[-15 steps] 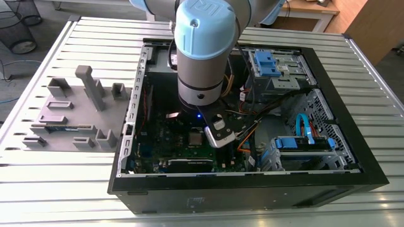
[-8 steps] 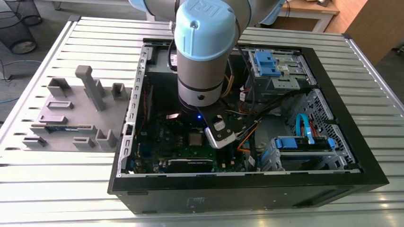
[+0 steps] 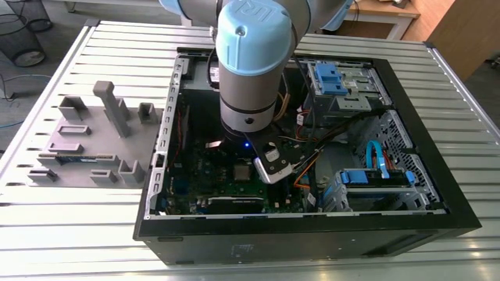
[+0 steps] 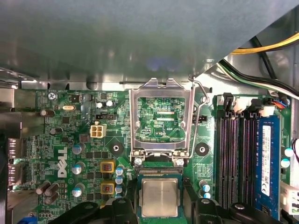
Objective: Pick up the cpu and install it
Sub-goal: 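Place the cpu into insertion slot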
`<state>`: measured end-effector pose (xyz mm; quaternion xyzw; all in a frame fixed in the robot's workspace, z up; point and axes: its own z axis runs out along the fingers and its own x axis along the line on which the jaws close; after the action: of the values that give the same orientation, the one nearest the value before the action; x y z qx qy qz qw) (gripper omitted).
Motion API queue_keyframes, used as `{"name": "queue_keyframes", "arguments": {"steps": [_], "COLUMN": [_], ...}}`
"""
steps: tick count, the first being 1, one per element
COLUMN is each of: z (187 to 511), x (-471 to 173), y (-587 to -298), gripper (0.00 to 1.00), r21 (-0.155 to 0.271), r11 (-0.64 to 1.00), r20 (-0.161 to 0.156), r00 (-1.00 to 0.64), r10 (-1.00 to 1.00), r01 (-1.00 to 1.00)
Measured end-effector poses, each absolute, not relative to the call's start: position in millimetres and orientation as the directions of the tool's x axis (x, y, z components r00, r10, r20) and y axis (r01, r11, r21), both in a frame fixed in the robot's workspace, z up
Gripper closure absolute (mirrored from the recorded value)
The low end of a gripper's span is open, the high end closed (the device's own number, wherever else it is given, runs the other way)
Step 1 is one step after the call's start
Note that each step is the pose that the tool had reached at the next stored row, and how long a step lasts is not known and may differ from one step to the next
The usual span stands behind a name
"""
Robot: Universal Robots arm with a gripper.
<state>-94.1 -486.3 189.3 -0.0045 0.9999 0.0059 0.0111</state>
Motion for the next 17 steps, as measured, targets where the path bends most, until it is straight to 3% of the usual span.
{"name": "queue_keyframes", "arguments": {"steps": [17], "z": [187.8], "x": [-93.9], "y": [-486.2], "gripper": [0.52], "r21": [0.012], "r11": [1.000], "r20": [-0.023], "r00": [-1.000], "r10": [-0.009], "r01": [-0.009]}}
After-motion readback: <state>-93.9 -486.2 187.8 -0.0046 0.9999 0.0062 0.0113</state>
